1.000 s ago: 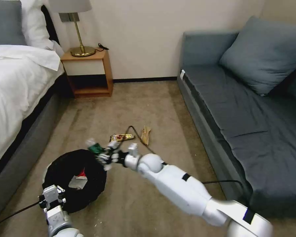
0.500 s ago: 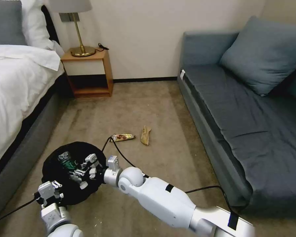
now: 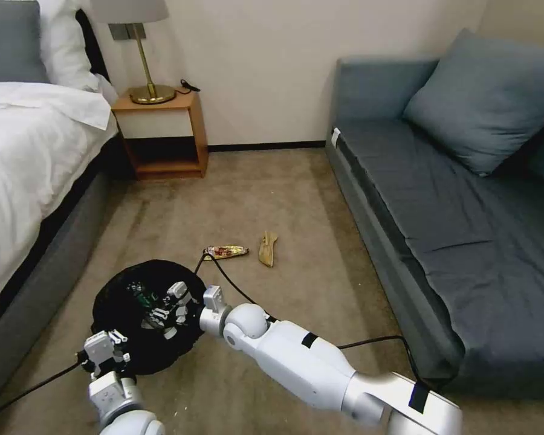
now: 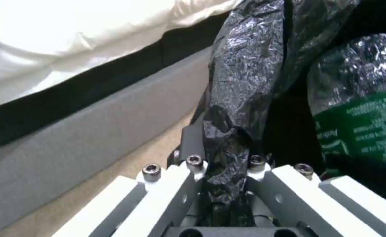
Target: Pick up the trash bin, then pick up the garbage on the floor and place it into the trash bin.
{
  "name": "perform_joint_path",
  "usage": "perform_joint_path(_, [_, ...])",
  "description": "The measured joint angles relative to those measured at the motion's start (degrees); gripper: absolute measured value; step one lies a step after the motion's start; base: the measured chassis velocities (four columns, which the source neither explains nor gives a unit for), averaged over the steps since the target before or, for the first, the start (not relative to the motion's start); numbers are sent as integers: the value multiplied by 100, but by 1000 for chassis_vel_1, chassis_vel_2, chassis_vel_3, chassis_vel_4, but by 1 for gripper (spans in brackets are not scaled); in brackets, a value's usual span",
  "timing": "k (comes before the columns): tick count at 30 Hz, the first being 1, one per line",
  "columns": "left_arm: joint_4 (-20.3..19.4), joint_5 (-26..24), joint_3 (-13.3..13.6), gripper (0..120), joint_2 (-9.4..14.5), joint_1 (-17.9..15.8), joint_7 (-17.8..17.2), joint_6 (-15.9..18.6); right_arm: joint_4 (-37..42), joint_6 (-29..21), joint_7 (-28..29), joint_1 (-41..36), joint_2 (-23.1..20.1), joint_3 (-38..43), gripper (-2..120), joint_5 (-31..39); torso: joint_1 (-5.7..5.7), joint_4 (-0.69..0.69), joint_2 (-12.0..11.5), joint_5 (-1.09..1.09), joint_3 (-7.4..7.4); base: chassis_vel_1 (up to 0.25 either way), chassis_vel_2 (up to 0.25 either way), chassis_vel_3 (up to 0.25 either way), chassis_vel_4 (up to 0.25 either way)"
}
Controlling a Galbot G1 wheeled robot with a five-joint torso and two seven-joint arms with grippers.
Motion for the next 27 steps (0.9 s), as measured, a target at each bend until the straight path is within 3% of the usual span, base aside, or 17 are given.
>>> perform_joint_path(2, [18,-1,-20,3,0,-9,0,0,-11,96,-60,-4,9,2,50,-30,0,0,0,0,0,0,0,0,0])
perform_joint_path(4, [27,-2,-29,3,-7,-12,0,0,-21,129,-108,-8,17,9,52,-31,0,0,0,0,0,0,0,0,0])
perform_joint_path(8, [69,-3,-68,3,-41,11,-19,-30,-74,285,-219,-32,46,54,71,-165,1,0,0,0,0,0,0,0,0])
perform_joint_path(16, [76,0,-124,3,-30,47,-52,-82,-87,340,-248,-43,36,89,97,-463,0,1,0,0,0,0,0,0,0])
perform_joint_path(27, [106,-13,-193,3,-31,36,-172,-130,192,773,-550,-191,-177,375,100,3,0,0,0,1,0,0,0,0,0])
